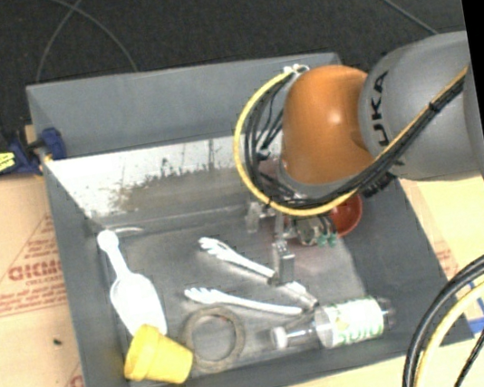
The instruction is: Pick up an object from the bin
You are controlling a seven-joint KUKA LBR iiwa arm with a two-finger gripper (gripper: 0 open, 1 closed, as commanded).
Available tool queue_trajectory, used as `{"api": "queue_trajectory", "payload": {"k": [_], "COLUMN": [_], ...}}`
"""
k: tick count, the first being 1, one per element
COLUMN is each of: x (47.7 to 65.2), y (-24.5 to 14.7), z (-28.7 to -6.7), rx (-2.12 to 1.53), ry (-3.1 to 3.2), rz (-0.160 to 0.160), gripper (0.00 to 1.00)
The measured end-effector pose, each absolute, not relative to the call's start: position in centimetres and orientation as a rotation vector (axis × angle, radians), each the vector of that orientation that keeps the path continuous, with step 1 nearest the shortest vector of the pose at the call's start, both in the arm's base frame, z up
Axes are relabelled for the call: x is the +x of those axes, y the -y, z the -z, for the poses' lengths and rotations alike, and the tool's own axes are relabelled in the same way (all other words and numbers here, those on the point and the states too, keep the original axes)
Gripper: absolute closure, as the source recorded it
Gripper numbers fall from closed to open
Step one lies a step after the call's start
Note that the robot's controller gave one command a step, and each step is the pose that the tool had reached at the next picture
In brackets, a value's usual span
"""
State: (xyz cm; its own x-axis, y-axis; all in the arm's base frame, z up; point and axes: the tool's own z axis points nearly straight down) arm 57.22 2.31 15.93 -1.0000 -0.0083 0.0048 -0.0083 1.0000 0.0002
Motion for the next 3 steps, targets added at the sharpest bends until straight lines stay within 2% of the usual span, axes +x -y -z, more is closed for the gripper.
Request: {"api": "queue_trajectory", "payload": {"k": [1, 2, 3], "x": [57.4, 51.7, 53.1], "y": [-2.3, -9.9, -9.8], "z": [-16.4, -7.0, -12.8], "rx": [0.012, 0.161, 0.146], "ry": [3.145, 3.137, 3.156], "rz": [0.001, 0.003, -0.001], "gripper": [0.0, 0.0, 0.0]}}
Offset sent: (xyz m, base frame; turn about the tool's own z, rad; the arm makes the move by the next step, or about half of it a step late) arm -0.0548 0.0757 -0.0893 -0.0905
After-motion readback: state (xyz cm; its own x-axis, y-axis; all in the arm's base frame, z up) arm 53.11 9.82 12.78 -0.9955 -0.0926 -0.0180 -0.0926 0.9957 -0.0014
